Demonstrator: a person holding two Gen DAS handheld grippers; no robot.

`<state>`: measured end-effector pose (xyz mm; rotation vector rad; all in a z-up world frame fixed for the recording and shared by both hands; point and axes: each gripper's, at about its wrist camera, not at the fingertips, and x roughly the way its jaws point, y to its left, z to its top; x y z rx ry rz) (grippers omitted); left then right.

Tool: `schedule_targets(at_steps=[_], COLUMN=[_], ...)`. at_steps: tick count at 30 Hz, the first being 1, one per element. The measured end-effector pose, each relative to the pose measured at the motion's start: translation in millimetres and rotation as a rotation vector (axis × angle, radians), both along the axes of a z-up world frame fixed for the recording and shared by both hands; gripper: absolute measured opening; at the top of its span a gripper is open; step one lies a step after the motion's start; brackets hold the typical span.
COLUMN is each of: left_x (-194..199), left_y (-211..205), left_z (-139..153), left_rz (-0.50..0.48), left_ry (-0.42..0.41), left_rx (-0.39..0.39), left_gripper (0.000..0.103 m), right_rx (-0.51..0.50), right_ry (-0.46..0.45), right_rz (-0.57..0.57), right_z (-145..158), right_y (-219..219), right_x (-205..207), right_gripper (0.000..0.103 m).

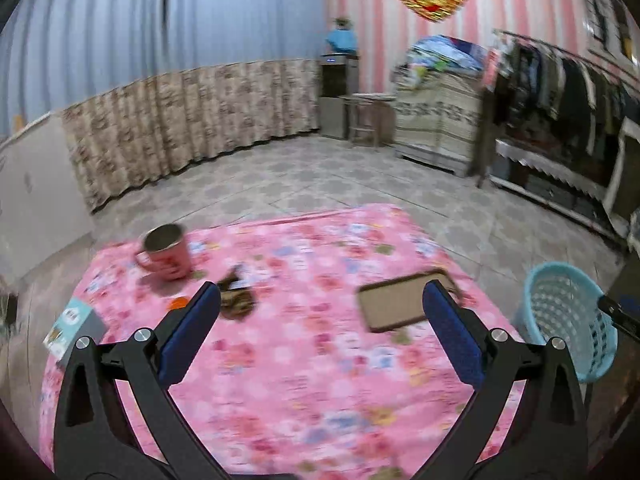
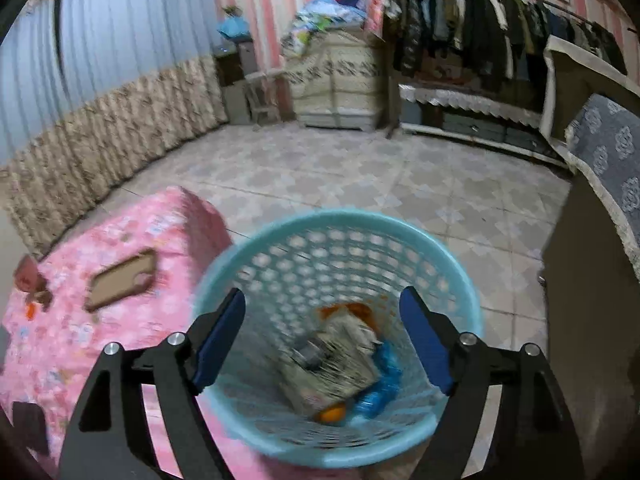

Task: Collect trash
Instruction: 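Open the right gripper to drop the snack packet into the basket, then move both grippers back over the table toward the brown paper scrap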

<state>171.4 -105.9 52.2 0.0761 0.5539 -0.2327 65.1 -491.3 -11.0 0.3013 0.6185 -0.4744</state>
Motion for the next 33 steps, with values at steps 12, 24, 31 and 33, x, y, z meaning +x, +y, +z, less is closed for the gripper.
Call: schedule_targets(at_steps=[12, 24, 31, 33], left_x=[30.3, 79.5, 107.0, 112.4], left_y=[121.5, 158.4, 149.6, 151.1], left_z=[15.2, 13.4, -4.3, -7.6], left_rz=[0.182, 0.237, 0.265, 0.266], left_ry=[-0.005, -0.010, 0.000, 0.000], left_rx=[-0.010, -0.047, 0.015, 0.014], left_gripper=[0.098, 0.098, 0.098, 0.098], right_rx=[-0.083, -0.060, -0.060, -0.065], right_ry=[-0.111, -0.124, -0.107, -0.095], right_rz=[0.230, 0.323, 0.352, 0.362], right_z=[49.4, 46.5, 37.9, 33.9], right_y=[113.5, 183.2, 212.4, 219.9], right_x=[41.3, 106.0, 145.1, 155.7], right_gripper=[0.084, 0.092, 0.093, 0.093])
